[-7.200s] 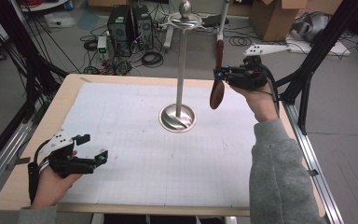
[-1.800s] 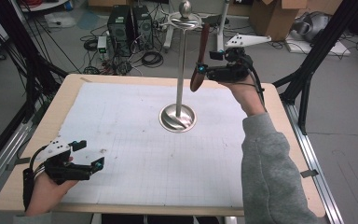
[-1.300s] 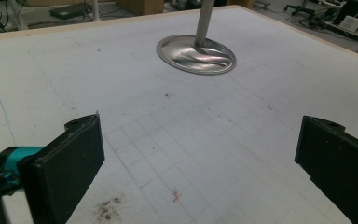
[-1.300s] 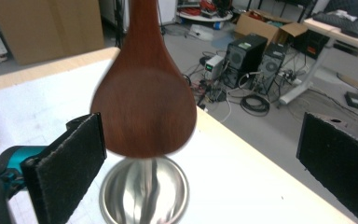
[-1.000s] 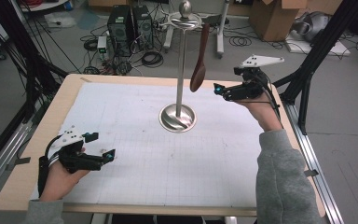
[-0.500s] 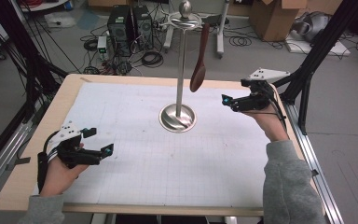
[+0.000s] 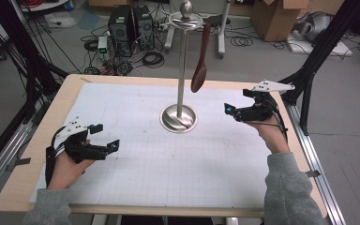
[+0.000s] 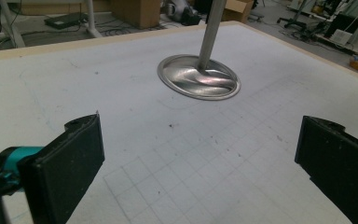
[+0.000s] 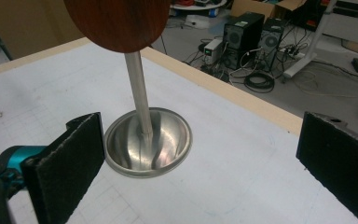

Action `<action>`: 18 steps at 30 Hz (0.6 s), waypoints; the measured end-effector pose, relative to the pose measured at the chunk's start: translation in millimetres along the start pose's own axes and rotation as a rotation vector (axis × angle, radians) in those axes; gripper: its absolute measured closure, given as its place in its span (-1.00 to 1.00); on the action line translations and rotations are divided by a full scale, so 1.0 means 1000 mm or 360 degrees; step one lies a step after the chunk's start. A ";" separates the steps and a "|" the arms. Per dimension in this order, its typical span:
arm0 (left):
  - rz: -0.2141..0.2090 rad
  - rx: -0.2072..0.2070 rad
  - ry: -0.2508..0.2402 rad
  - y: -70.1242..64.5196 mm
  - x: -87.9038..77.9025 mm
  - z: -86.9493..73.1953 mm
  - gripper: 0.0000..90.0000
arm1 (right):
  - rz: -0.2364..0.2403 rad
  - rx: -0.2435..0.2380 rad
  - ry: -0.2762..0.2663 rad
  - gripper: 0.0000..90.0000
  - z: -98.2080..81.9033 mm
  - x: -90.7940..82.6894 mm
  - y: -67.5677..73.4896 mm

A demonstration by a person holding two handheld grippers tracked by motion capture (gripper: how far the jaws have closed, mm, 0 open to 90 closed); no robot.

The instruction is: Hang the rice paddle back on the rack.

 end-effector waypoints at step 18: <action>-0.0011 -0.0001 0.0003 0.001 0.007 0.001 -0.96 | -0.0054 0.0108 -0.0010 -1.00 -0.054 -0.014 -0.014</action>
Point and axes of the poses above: each handheld gripper's, and its own axes: x roughly forward along the jaws, z roughly out of its top, y roughly to its left, the point moved 1 cm from there along x, roughly forward along the jaws, and after that the axes turned 10 degrees about x, right-handed, at the moved point
